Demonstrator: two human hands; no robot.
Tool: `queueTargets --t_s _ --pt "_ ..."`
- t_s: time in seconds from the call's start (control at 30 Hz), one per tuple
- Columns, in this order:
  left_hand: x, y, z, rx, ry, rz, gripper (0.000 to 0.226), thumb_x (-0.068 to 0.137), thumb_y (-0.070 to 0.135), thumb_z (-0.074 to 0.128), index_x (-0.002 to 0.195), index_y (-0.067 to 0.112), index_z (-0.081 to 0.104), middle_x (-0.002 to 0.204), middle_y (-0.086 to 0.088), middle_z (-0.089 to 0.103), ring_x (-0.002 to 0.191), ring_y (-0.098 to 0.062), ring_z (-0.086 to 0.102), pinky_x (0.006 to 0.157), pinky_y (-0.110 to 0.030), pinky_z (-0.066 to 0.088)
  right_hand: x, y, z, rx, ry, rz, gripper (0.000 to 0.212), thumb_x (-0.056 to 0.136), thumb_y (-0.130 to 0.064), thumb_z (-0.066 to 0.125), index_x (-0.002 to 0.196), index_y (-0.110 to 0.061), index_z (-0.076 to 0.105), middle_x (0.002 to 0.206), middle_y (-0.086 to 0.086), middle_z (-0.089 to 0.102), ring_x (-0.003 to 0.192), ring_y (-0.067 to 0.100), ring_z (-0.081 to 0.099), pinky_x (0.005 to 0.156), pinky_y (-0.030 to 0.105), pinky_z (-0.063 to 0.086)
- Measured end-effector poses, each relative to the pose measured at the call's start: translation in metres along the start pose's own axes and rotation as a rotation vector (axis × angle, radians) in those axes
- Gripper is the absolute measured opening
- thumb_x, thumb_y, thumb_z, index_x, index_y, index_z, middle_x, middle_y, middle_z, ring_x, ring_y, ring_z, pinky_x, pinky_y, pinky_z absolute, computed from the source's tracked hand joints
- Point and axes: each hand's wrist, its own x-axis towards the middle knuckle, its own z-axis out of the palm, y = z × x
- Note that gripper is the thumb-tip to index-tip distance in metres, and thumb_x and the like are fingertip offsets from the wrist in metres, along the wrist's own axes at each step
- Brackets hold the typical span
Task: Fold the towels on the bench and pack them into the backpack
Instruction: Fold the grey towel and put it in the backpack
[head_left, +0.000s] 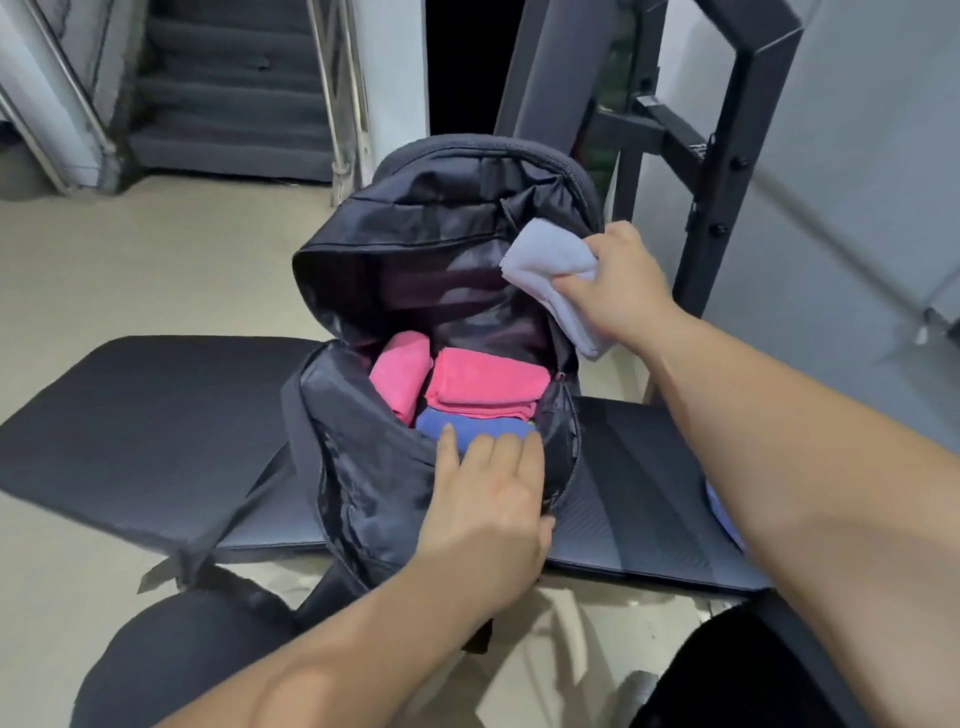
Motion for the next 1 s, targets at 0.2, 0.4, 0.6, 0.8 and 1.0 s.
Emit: queueTargets --t_s 0.2,0.4,0.6,0.8,1.0 --pt "-0.021 0.024 0.012 -0.127 0.046 0.163 0.089 0.076 0.048 0.065 0.146 -0.002 0.044 0.128 -0.015 0.056 0.108 -0.033 0.055 0.098 -0.043 0.034 -0.007 0.027 -0.009 -0.038 0.031 0.032 0.023 0.091 -0.036 0.06 0.096 -0.014 0.059 0.11 -0.002 0.037 0.082 0.029 0.053 0.068 0.034 0.038" --pt "-0.014 -0.012 -0.004 -0.169 0.103 0.096 0.069 0.079 0.054 0.056 0.132 0.011 0.06 0.122 -0.007 0.062 0.118 -0.03 0.055 0.114 -0.056 0.028 -0.024 0.029 -0.005 -0.052 0.055 0.038 0.032 0.089 -0.038 0.062 0.111 -0.015 0.061 0.14 -0.002 0.037 0.095 0.03 0.058 0.076 0.038 0.049" --pt "-0.032 -0.069 -0.002 -0.087 0.063 0.034 0.057 0.084 0.052 0.054 0.129 0.018 0.063 0.125 -0.003 0.06 0.128 -0.03 0.051 0.112 -0.063 0.03 -0.068 0.023 0.001 -0.063 0.227 -0.089 0.04 0.083 -0.039 0.07 0.12 -0.028 0.064 0.129 0.002 0.04 0.092 0.027 0.055 0.071 0.038 0.052" --pt "-0.048 -0.078 0.029 -0.073 0.276 0.168 0.034 0.073 0.003 0.062 0.102 0.016 0.072 0.082 -0.001 0.057 0.08 -0.03 0.051 0.097 -0.052 0.044 -0.101 0.02 0.002 -0.436 -0.123 -0.535 0.059 0.086 -0.038 0.068 0.14 -0.024 0.051 0.107 0.007 0.063 0.099 0.032 0.057 0.077 0.041 0.049" --pt "-0.055 -0.076 0.038 -0.135 0.34 0.172 0.039 0.073 0.0 0.059 0.107 0.014 0.073 0.091 -0.001 0.065 0.087 -0.029 0.059 0.098 -0.055 0.043 -0.099 -0.036 0.016 -0.428 -0.358 -0.505 0.046 0.09 -0.048 0.062 0.122 -0.023 0.041 0.085 -0.001 0.055 0.079 0.029 0.057 0.066 0.041 0.044"
